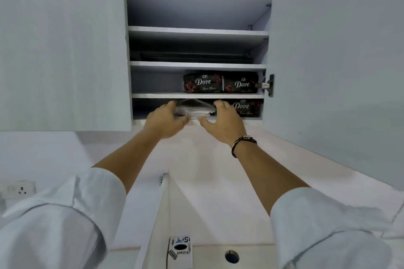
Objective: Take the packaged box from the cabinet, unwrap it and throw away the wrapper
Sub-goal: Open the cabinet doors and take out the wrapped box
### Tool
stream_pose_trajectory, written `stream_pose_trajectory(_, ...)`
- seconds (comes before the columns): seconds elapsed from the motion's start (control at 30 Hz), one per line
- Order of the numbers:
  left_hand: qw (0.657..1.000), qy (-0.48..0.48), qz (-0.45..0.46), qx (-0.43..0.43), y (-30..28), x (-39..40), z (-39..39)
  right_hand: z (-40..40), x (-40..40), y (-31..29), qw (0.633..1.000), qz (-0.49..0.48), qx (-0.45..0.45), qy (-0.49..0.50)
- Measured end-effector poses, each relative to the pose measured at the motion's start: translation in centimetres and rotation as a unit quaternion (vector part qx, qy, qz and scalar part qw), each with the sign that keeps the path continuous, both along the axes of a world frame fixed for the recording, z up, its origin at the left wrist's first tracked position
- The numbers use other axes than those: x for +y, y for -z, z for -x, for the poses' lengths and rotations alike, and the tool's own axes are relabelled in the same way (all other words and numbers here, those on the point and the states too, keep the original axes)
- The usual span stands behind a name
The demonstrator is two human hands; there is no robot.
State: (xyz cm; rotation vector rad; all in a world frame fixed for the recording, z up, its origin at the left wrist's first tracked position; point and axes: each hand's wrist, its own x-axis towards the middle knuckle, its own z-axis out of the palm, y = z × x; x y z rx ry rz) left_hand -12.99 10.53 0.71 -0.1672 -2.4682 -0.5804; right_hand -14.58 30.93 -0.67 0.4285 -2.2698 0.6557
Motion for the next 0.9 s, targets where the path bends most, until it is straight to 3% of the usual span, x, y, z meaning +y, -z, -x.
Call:
stream_pose_trajectory(0.1, 0.998, 0.005, 0.058, 0.019, -0.3, 0.1, 1.4, 1.0, -0.2, 0.7, 0.997, -0.057, 0.042, 0.012)
stream_pose_trajectory(0.27, 0.989, 0.077, 0.026, 0.122, 1.2, 0.9, 0.4, 0.0, 0.8, 1.9, 0.99, -0.115, 0.078, 0.011)
stream_pose_trajectory(0.43, 0.969, 0.129, -0.028, 0.207, 3.4, 3.0, -5.6, -4.1, 3.0, 3.2, 0.988, -0.013, 0.153, -0.012)
stream_pose_trajectory(0.6, 0.959, 0.143, -0.044, 0.242, 7.6, 6.6, -12.0, -9.4, 5.2, 7.6, 0.974, 0.131, 0.162, -0.087)
stream_pose_trajectory(0.67, 0.962, 0.141, -0.068, 0.222, 10.6, 7.8, -13.8, -11.7, 5.8, 10.4, 0.965, 0.216, 0.123, -0.087)
stream_pose_trajectory(0.73, 0.969, 0.138, -0.089, 0.187, 14.7, 8.8, -15.0, -13.4, 6.6, 13.4, 0.941, 0.313, -0.001, -0.13)
stream_pose_trajectory(0.83, 0.98, 0.123, -0.105, 0.117, 21.6, 9.6, -15.7, -14.1, 7.0, 18.9, 0.841, 0.445, -0.212, -0.223)
stream_pose_trajectory(0.9, 0.983, 0.124, -0.128, 0.046, 26.3, 9.8, -16.2, -14.0, 7.0, 23.2, 0.814, 0.467, -0.279, -0.201)
